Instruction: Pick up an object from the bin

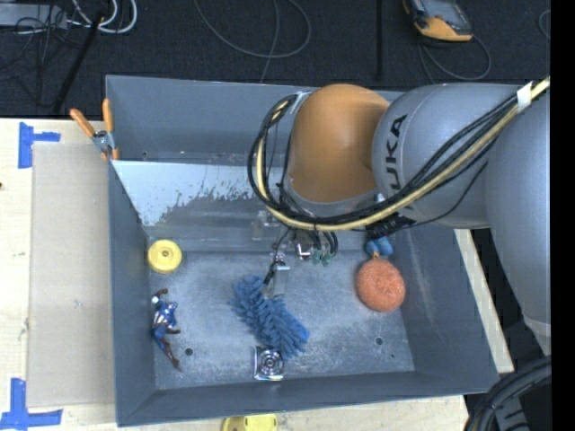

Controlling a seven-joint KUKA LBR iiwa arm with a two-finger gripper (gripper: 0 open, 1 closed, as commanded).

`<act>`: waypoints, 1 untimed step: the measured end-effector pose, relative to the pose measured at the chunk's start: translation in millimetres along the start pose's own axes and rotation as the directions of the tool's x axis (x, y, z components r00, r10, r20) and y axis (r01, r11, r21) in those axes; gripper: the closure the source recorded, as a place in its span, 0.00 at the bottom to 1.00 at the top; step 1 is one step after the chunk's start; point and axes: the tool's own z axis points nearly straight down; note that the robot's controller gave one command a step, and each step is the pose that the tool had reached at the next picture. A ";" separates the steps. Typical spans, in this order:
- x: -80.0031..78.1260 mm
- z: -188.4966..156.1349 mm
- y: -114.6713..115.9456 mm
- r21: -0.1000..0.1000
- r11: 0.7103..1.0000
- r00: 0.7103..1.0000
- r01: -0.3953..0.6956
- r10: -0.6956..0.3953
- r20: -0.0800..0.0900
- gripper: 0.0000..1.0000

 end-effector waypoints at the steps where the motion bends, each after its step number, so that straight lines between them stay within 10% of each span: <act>1: -1.2 -4.9 -0.6 -0.001 1.000 1.000 -0.003 0.003 0.006 0.00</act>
Offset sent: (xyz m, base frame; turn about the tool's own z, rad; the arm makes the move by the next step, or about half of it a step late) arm -0.0212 -0.0215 -0.0904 0.2154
